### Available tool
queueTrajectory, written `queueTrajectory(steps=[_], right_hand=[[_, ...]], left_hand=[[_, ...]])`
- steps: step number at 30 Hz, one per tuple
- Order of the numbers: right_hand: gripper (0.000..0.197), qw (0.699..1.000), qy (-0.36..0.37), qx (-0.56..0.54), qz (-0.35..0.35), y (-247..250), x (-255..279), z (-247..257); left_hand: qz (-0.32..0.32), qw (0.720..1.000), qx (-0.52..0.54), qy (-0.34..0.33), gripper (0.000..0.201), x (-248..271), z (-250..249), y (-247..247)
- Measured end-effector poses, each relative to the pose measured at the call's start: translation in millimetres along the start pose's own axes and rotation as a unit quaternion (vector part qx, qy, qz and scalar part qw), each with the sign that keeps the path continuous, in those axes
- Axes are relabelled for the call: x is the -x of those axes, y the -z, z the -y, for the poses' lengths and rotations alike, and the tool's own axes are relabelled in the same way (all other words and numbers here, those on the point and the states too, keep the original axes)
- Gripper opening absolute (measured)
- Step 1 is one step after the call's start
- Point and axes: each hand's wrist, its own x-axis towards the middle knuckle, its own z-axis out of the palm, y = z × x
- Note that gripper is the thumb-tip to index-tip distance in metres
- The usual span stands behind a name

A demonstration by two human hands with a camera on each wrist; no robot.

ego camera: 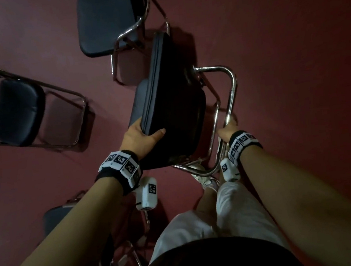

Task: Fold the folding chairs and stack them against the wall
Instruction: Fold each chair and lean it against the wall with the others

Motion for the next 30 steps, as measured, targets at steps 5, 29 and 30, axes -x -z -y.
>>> queueTrajectory(steps=[5,29,30], right_hand=[[0.079,0.999,-0.003,-0.050,-0.007,-1.0,-17.5,6.2],[0.063,0.984,0.175,-0.023,-0.030,71.4,191.6,46.5],[0.057,0.983,0.181,-0.016,-0.032,69.1,200.0,42.6]], left_hand=[[-0.006,1.000,-0.018,-0.014,0.039,0.4,-13.7,3.8],[-0.042,0.991,-0.126,-0.010,0.090,40.3,-1.8,-2.4],[-0.016,0.990,-0.137,-0.007,0.089,43.9,0.0,-5.2]])
